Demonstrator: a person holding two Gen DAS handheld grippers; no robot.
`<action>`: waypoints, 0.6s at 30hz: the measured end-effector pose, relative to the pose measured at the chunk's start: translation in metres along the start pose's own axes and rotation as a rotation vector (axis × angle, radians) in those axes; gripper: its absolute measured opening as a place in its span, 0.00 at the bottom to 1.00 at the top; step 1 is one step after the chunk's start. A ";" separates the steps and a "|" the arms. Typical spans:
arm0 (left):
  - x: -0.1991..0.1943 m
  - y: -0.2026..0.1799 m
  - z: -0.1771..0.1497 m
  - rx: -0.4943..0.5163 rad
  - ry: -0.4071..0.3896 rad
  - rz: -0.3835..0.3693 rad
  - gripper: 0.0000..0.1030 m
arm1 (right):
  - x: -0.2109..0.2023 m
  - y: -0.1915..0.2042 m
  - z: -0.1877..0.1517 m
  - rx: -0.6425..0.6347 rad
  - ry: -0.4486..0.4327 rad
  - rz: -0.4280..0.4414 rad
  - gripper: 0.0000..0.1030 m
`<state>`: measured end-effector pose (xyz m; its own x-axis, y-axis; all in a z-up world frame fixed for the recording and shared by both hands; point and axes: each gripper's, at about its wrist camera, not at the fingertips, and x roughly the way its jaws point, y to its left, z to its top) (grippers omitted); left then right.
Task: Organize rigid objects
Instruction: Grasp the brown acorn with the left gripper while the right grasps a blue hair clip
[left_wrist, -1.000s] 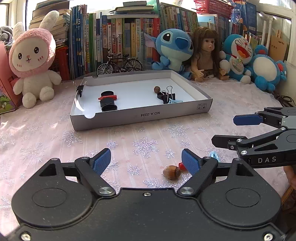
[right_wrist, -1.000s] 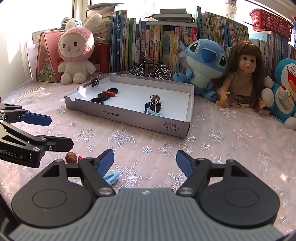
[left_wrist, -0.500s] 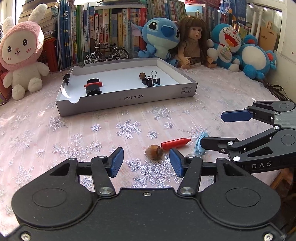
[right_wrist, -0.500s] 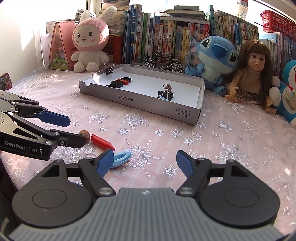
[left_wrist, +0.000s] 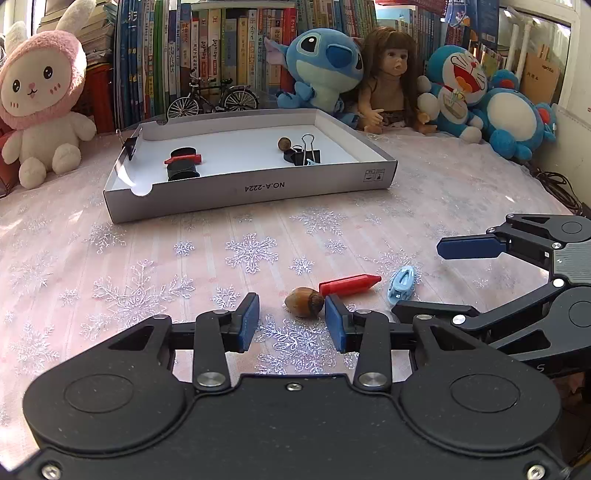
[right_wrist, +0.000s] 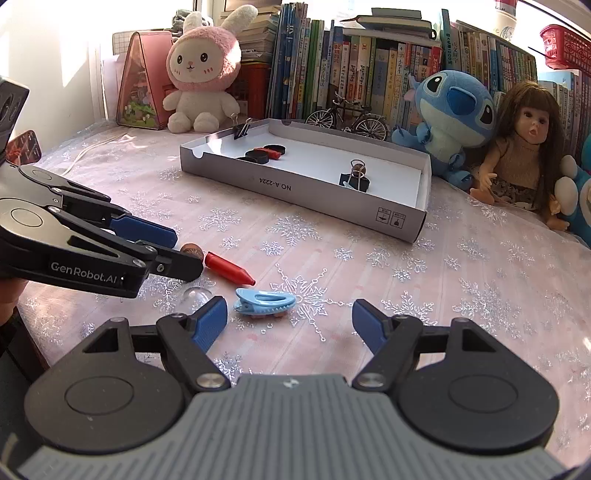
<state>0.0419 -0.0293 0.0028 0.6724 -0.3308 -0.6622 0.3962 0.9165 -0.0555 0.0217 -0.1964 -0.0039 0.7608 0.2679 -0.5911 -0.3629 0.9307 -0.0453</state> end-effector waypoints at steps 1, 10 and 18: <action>0.000 0.000 -0.001 -0.003 -0.003 0.002 0.36 | 0.001 0.000 0.000 0.007 -0.001 -0.004 0.81; 0.005 -0.007 -0.003 0.016 -0.023 0.024 0.36 | 0.003 0.005 -0.005 0.036 -0.038 0.002 0.80; 0.004 -0.009 -0.005 0.029 -0.030 0.033 0.36 | 0.002 0.010 -0.007 0.024 -0.056 -0.001 0.71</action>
<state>0.0376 -0.0380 -0.0031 0.7036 -0.3079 -0.6404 0.3915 0.9201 -0.0122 0.0164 -0.1884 -0.0109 0.7904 0.2800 -0.5448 -0.3498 0.9364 -0.0263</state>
